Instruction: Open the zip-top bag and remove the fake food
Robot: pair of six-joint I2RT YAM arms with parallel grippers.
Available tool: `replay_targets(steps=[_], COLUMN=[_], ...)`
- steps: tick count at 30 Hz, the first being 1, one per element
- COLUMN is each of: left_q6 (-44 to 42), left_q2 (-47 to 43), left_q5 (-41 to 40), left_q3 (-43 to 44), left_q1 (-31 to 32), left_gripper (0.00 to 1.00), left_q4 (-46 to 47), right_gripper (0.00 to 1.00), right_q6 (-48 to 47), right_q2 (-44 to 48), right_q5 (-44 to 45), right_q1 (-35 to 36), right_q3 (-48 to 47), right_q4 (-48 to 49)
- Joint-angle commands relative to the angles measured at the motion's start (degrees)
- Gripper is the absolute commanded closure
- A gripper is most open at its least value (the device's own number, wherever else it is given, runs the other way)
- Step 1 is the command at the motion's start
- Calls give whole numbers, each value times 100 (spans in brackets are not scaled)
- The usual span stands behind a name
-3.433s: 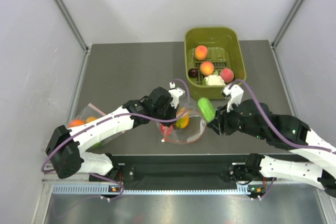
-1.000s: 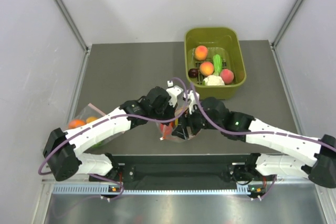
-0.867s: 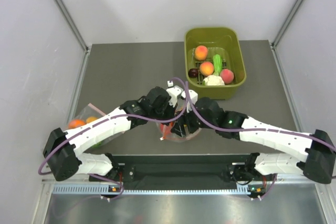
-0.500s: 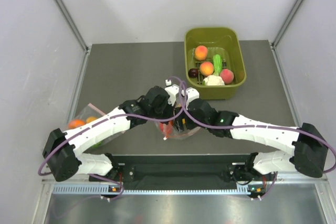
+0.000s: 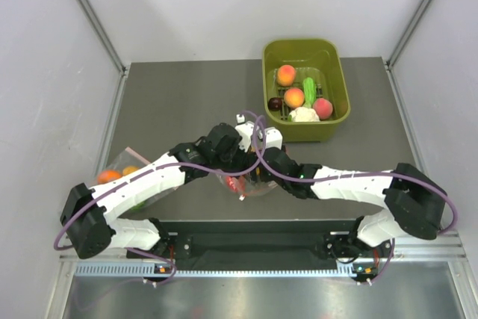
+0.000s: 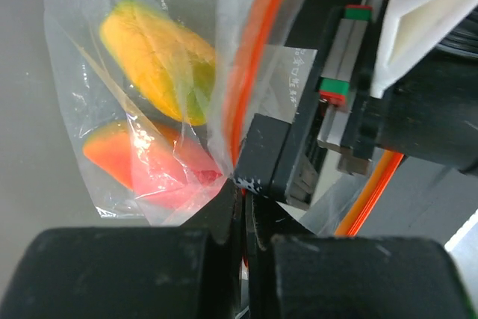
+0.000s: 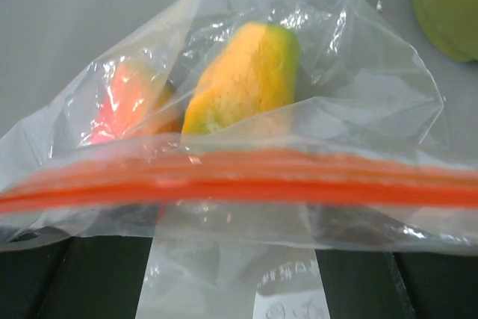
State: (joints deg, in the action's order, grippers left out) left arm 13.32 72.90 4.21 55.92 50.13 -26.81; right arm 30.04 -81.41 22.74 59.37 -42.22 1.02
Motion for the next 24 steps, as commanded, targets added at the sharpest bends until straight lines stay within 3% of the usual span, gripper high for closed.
replay_targets(steps=[1,18,24], left_q6=[-110,-154,-154], left_q2=[-206,-242,-233], left_q5=[396,1257,1363], left_q3=[95,42,42], left_q1=[41,41,41], left_gripper=[100,100,100], left_q4=[325,527,554], right_gripper=[23,19,22], right_q6=[-270,-938,-1281], right_q2=[-147,-947,-1044], right_q5=[161,-287,-709], right_q1=[39,39,39], right_q3=[196,873,1303], right_q4=[1108,3272,4590])
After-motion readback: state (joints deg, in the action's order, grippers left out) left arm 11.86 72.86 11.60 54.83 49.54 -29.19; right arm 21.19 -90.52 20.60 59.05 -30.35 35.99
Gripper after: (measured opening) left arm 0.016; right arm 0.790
